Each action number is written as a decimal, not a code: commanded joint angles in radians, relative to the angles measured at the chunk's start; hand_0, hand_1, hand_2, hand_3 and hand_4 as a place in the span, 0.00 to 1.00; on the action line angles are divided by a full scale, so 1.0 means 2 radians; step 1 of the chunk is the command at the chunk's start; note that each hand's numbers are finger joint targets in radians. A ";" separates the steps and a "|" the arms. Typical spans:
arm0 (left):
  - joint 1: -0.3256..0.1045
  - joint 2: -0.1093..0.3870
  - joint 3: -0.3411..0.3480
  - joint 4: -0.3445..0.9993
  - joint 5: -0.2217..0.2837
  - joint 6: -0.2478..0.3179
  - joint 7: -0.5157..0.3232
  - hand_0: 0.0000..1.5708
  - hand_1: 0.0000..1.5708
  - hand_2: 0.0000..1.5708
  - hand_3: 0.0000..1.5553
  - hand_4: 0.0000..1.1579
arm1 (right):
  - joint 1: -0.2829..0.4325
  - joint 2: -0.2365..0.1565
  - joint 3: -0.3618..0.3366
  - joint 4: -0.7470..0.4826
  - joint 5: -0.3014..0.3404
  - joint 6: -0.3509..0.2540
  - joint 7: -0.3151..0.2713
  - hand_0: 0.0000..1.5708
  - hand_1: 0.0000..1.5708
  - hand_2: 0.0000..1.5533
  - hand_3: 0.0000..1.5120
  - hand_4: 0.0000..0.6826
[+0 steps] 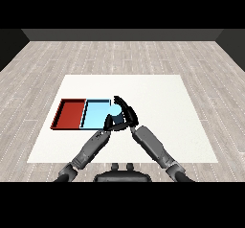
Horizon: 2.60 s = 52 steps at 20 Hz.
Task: Pick the blue can and put it in the blue box
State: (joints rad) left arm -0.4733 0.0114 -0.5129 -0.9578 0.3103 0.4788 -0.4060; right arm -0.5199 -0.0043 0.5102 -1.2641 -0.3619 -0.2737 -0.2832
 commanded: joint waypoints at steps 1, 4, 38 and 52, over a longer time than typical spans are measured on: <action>-0.010 -0.005 0.021 0.007 -0.009 -0.003 0.003 1.00 1.00 1.00 0.97 0.98 | 0.047 -0.008 -0.016 -0.037 0.006 0.037 0.000 0.00 0.00 0.00 0.00 0.00; 0.001 0.001 0.039 0.013 -0.033 -0.017 -0.013 1.00 1.00 1.00 0.97 0.98 | 0.030 -0.004 -0.050 -0.029 0.017 0.039 -0.001 0.00 0.00 0.00 0.00 0.00; -0.131 0.135 0.200 0.319 -0.082 -0.044 0.105 1.00 1.00 1.00 0.96 0.91 | 0.195 -0.091 -0.200 -0.234 -0.010 0.051 0.039 0.00 0.00 0.00 0.00 0.00; -0.166 0.077 0.170 0.467 -0.140 -0.042 0.179 0.96 0.96 0.89 0.35 0.74 | 0.199 -0.073 -0.227 -0.140 -0.025 0.096 -0.017 0.00 0.00 0.00 0.00 0.00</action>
State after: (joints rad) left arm -0.8190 0.1949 -0.1687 -0.0868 0.0443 0.4062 -0.0865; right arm -0.1166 -0.1639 0.0563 -1.5667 -0.4180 -0.0854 -0.3027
